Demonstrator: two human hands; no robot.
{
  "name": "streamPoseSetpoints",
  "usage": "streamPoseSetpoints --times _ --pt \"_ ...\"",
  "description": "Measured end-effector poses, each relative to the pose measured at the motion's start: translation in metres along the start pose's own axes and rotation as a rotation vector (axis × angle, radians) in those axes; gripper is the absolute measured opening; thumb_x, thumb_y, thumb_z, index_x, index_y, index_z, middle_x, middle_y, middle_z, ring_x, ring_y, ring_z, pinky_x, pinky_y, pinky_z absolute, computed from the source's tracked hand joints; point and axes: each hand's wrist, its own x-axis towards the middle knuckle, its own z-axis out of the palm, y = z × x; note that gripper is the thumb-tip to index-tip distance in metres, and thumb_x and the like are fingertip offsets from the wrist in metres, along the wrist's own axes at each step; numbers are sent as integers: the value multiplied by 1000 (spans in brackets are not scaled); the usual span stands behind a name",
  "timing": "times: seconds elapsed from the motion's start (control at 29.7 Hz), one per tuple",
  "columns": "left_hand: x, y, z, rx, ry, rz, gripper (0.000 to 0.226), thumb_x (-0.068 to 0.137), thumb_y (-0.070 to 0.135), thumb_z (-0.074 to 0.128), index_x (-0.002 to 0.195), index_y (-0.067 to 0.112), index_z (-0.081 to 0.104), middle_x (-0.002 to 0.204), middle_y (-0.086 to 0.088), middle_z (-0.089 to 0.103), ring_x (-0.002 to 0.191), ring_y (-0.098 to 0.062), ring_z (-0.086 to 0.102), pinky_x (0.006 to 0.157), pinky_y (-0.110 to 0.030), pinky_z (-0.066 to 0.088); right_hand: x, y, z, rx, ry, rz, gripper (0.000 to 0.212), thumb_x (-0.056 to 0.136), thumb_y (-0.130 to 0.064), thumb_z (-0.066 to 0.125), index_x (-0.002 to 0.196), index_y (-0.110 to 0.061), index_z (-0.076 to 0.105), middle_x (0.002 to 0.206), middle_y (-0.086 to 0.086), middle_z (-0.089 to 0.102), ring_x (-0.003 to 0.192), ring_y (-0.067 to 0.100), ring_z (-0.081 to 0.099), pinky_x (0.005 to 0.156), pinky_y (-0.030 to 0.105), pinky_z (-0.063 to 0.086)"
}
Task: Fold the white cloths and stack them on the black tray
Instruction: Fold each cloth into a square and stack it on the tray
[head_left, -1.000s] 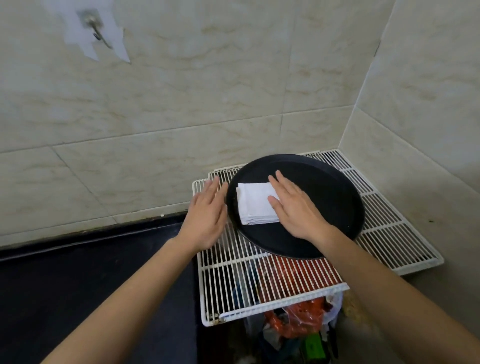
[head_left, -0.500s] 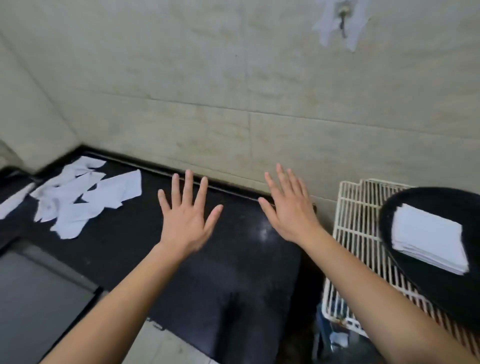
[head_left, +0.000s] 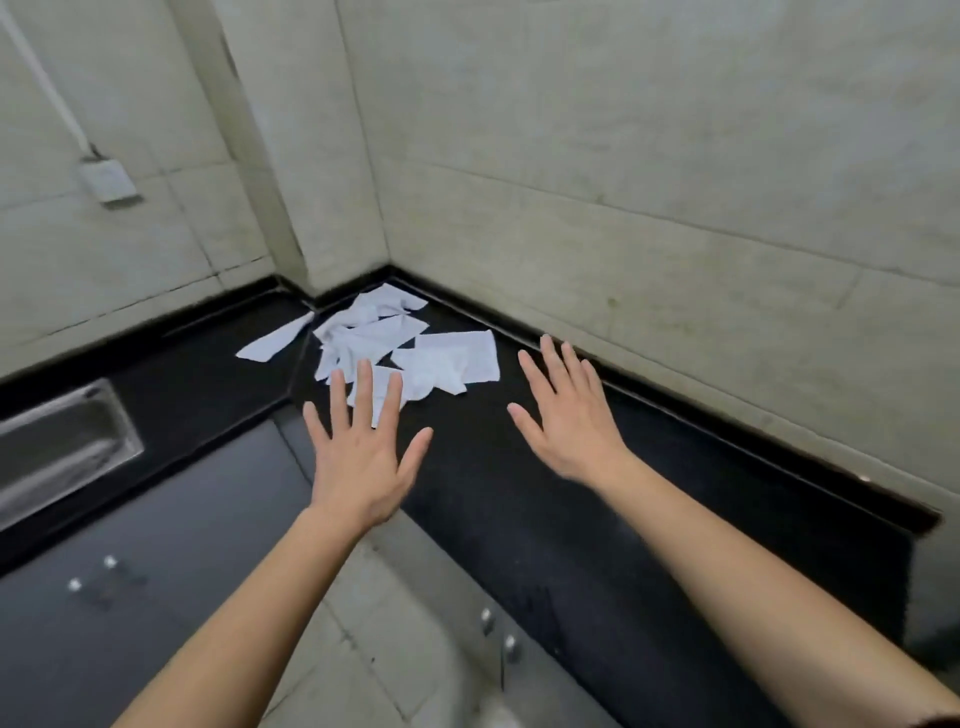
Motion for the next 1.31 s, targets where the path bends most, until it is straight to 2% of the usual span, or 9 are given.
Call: streamPoseSetpoints --times 0.2,0.4,0.57,0.64,0.77,0.94,1.18,1.31 --pt "-2 -164 3 27 -43 -174 79 90 72 6 157 29 -1 161 -3 -23 147 -31 -23 115 -63 -3 73 -134 49 14 -67 -140 69 102 -54 32 159 -21 12 167 10 -3 153 34 -1 123 49 6" --pt "18 -254 22 -38 -70 -290 76 93 69 11 157 29 -2 161 -3 -23 148 -29 -22 117 -59 -4 132 -205 102 -30 -153 -226 68 102 -51 32 159 -20 12 167 12 0 153 36 1 123 51 11" --pt "46 -307 60 -67 -133 -301 80 89 72 4 157 29 -1 163 -3 -20 150 -27 -15 119 -56 5 185 -241 157 -7 -198 -254 67 102 -51 32 158 -19 18 166 13 4 152 36 5 122 49 10" --pt "60 -323 73 -49 -175 -295 81 88 72 3 156 29 -2 162 -3 -20 150 -28 -15 119 -56 6 203 -250 176 12 -235 -244 67 102 -52 31 159 -20 15 166 12 2 153 35 1 123 48 8" --pt "119 -365 101 -48 -274 -311 76 95 67 17 156 29 -5 161 -5 -24 149 -28 -18 120 -56 5 269 -264 218 33 -273 -245 67 103 -53 28 159 -22 8 167 10 -5 153 32 -6 124 47 5" --pt "220 -431 115 -50 -392 -380 77 96 66 24 156 31 -7 161 -6 -24 150 -29 -15 119 -57 8 387 -288 257 56 -335 -219 66 104 -51 26 159 -22 6 167 10 -4 153 33 -3 122 47 4" --pt "311 -489 132 -123 -355 -455 79 96 65 30 156 28 -6 162 -11 -19 150 -29 -14 119 -54 12 491 -314 297 45 -400 -209 67 104 -50 32 159 -20 10 166 12 2 153 33 3 122 47 11" --pt "360 -523 153 -140 -365 -469 77 97 61 32 157 23 1 164 -12 -9 151 -29 -7 119 -51 16 542 -331 323 40 -435 -222 66 103 -49 34 158 -20 11 166 11 2 153 33 3 123 48 12"
